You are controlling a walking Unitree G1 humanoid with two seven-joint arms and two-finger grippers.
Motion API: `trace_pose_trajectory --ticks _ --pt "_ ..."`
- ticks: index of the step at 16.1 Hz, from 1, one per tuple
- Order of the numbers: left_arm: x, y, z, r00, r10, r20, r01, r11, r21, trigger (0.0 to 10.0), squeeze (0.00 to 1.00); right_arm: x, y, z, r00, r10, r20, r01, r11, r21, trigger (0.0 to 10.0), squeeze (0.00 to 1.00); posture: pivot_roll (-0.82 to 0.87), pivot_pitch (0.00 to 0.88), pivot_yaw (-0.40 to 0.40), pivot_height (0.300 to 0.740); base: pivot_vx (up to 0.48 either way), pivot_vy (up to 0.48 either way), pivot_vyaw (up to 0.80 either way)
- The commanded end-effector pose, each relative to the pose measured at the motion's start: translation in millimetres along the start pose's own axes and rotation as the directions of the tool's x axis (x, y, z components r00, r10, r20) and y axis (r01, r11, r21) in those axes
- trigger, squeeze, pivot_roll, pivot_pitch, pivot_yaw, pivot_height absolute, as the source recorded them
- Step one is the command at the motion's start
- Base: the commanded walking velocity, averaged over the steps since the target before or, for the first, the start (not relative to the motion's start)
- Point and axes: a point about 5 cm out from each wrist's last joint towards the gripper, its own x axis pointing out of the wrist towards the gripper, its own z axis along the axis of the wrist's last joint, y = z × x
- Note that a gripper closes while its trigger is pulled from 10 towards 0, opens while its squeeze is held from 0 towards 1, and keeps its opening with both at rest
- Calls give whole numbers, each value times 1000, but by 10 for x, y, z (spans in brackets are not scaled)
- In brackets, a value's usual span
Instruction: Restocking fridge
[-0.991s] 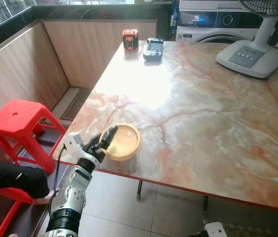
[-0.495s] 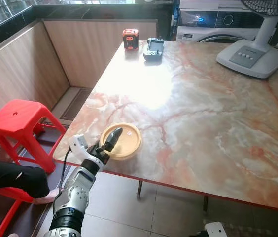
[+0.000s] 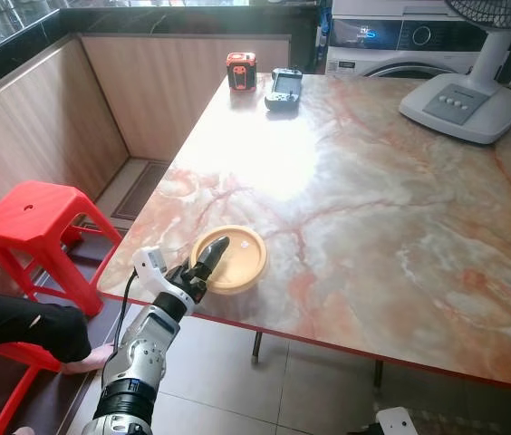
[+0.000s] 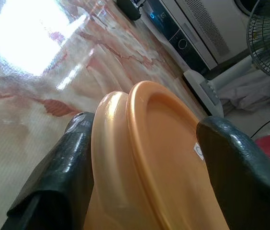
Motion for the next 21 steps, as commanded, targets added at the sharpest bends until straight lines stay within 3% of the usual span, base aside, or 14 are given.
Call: trace_pose_trajectory --ticks 1,19,21 --pt "16 1 -2 1000 -2 -16 2 1000 4 0 0 -2 7 -27 1000 2 -14 -2 1000 -14 10000 0 -79 47 50 740 0 0 0" --pt "74 -71 -57 999 -15 -44 17 998 62 0 0 2 12 -20 1000 -3 -18 3 1000 -27 10000 0 -76 33 49 740 0 0 0" --pt "136 -321 159 990 -95 103 92 995 37 0 0 -5 20 -53 1000 -4 -25 3 1000 -28 10000 0 -74 13 51 740 0 0 0"
